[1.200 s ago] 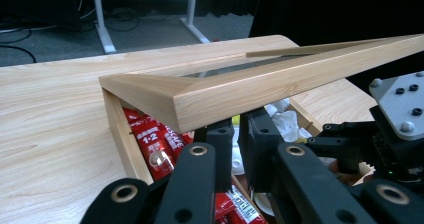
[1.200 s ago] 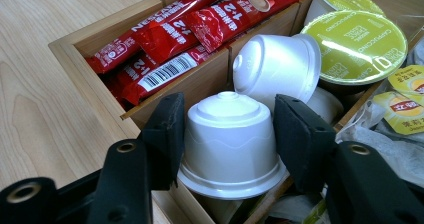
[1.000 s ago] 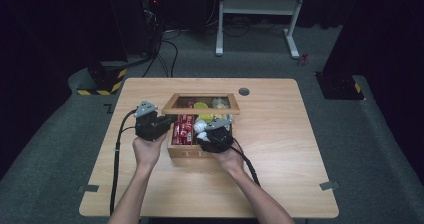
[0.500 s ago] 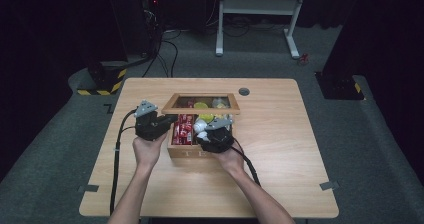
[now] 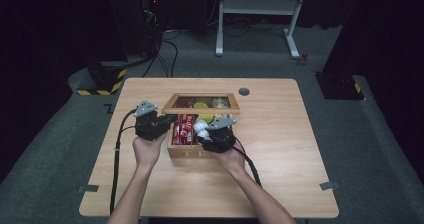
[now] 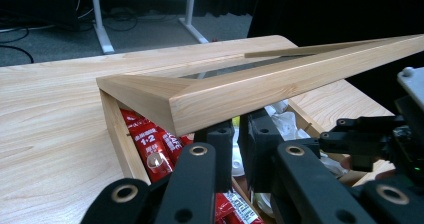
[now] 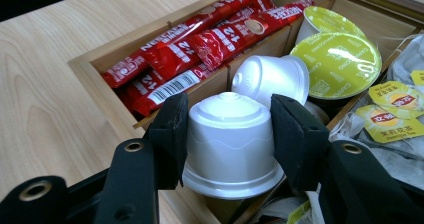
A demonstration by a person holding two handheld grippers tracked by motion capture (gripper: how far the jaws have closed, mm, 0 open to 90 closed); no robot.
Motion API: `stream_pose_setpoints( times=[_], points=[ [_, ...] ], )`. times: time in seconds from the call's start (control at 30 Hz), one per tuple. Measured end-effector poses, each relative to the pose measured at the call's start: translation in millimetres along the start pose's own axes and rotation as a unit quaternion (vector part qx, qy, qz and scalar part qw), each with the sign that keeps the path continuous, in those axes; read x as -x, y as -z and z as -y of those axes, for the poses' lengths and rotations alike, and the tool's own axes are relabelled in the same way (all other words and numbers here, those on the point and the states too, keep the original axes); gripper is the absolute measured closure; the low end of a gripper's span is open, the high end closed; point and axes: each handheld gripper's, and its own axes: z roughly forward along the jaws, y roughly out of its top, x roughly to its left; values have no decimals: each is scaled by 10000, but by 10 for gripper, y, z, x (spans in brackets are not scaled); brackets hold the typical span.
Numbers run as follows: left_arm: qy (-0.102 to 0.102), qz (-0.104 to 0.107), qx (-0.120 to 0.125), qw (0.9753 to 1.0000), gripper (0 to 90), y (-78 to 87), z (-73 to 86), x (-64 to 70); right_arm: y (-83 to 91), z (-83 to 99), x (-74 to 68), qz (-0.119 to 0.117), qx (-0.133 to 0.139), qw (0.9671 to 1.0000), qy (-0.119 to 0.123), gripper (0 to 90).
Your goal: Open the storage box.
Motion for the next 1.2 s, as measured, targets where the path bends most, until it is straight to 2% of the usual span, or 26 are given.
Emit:
stream_pose_setpoints(
  times=[0.47,1.2],
  points=[
    [-18,5,4,10000,836,-11,-34,25,95,-22,-37,-73,116,9999,51,516],
    [-56,-1,-26,10000,837,-24,-51,40,337,4,75,23,315,9995,-56,516]
  ],
)
